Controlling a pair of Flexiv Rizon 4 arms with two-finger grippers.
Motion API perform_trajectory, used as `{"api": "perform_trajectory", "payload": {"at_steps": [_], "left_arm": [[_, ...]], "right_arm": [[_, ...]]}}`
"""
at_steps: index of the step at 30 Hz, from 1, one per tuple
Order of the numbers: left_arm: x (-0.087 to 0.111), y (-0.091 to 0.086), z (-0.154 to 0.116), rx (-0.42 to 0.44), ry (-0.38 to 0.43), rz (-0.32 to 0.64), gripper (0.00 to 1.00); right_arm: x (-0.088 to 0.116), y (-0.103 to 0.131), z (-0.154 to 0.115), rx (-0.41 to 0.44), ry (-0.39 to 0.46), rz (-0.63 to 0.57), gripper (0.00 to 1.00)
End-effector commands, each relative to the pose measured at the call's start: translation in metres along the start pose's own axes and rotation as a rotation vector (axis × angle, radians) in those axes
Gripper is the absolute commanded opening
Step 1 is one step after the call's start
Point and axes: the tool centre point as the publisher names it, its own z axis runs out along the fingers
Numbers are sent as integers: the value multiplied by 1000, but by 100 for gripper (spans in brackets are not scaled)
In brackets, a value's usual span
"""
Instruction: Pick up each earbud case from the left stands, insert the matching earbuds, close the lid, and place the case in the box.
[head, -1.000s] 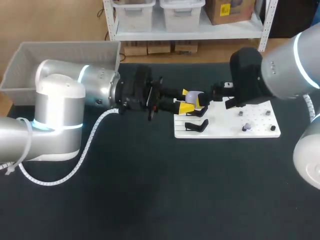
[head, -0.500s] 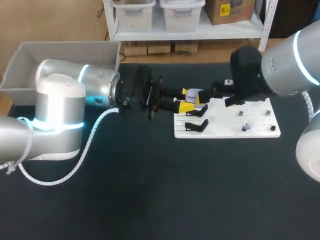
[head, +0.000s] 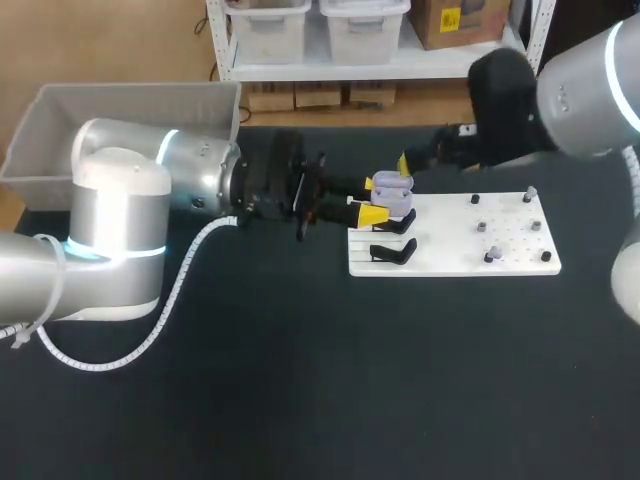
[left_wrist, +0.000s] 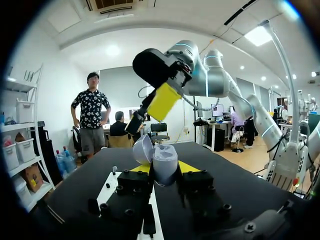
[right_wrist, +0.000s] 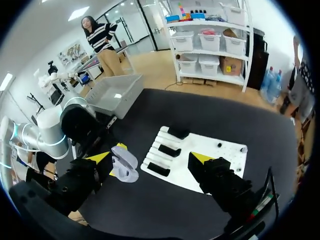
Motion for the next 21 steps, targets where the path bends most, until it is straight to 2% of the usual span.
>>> {"api": "perform_trajectory", "payload": {"at_steps": [1,3,9,16,21], "left_arm": [[-1,-2,2,-3,3,17,0],[-1,-2,4,-3,4,24,0],[-1,-3,6,-29,7,50,0],[0,-5,6,-68,-11,46,0],[0,-5,6,-68,-11,46,0]], "right_arm": [[-3,-8,-31,192,-28,-39,100],[-9,-18,-38,253,6,-76,100],[-22,-49,-49,342,82,-132,100],[-18,-91,-45,394,219,-132,100],[-14,-110,-36,393,266,-130,100]]}}
